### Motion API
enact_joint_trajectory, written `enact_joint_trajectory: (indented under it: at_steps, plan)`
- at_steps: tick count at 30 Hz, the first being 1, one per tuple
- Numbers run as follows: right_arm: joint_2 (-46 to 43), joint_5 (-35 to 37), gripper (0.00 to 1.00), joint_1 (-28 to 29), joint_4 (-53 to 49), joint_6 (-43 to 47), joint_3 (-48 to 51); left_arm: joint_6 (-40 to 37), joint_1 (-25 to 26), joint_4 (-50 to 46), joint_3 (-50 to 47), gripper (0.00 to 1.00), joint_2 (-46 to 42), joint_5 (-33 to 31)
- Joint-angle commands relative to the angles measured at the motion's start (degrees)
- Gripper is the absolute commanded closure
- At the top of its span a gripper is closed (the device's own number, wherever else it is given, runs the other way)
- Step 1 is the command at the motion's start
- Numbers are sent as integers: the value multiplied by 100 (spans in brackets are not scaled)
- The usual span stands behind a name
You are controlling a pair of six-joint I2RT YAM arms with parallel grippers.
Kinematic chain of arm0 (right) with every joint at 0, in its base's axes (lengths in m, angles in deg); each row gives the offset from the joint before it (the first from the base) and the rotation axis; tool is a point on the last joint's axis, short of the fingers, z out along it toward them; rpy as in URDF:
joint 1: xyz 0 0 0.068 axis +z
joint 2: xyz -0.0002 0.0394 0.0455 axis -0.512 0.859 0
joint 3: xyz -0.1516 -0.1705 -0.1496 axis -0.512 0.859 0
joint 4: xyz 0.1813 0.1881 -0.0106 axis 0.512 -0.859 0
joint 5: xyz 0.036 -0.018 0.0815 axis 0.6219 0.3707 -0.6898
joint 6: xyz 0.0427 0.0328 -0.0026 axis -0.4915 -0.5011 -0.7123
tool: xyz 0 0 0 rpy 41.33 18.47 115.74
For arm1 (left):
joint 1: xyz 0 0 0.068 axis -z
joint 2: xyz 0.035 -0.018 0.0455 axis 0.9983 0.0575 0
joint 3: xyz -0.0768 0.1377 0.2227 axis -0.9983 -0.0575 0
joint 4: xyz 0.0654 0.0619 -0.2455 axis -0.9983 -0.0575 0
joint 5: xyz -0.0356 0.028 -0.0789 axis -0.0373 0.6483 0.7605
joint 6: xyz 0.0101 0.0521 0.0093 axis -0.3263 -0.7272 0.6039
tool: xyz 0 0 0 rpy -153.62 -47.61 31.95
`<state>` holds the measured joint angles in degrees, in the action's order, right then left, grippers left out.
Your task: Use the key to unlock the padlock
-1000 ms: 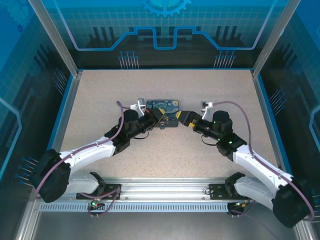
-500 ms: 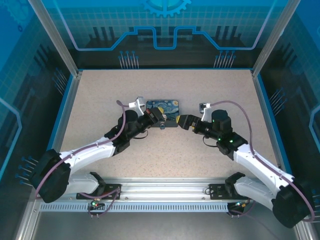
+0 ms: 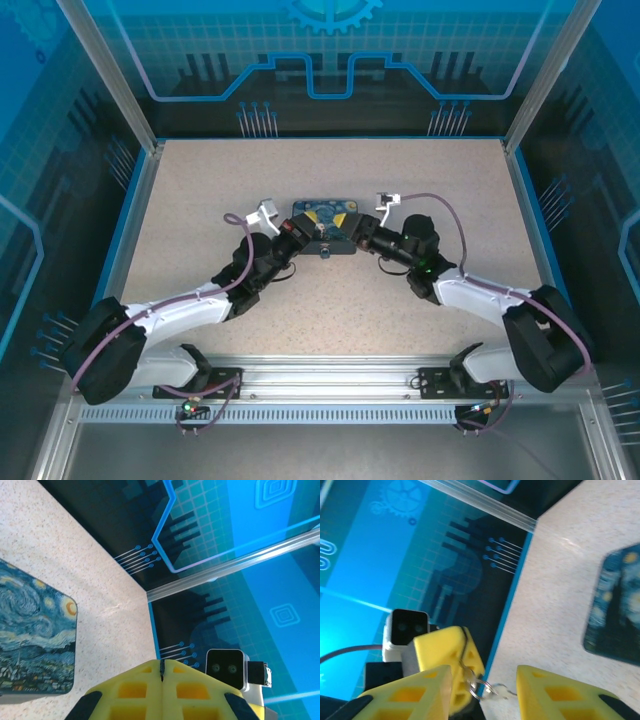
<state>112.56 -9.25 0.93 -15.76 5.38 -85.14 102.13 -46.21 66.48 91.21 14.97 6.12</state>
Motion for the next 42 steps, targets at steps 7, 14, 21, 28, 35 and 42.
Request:
enact_joint_trajectory:
  at_steps: [7,14,21,28,35,42]
  plan:
    - [589,67,63,259,949,-241,-486,151,86,524,15,100,83,-393]
    - [604,-9,63,374,857,-215,-468,144,82,616,33,100,127,-467]
    - [754,22,65,466,1044,-303,-441,201,89,815,42,100,267,-491]
    - [783,52,72,466,1117,-372,-374,174,103,818,51,100,250,-539]
    - [748,74,75,466,1155,-400,-265,170,99,822,60,100,269,-592]
    - [730,44,78,466,1162,-397,-215,169,105,837,51,100,279,-618]
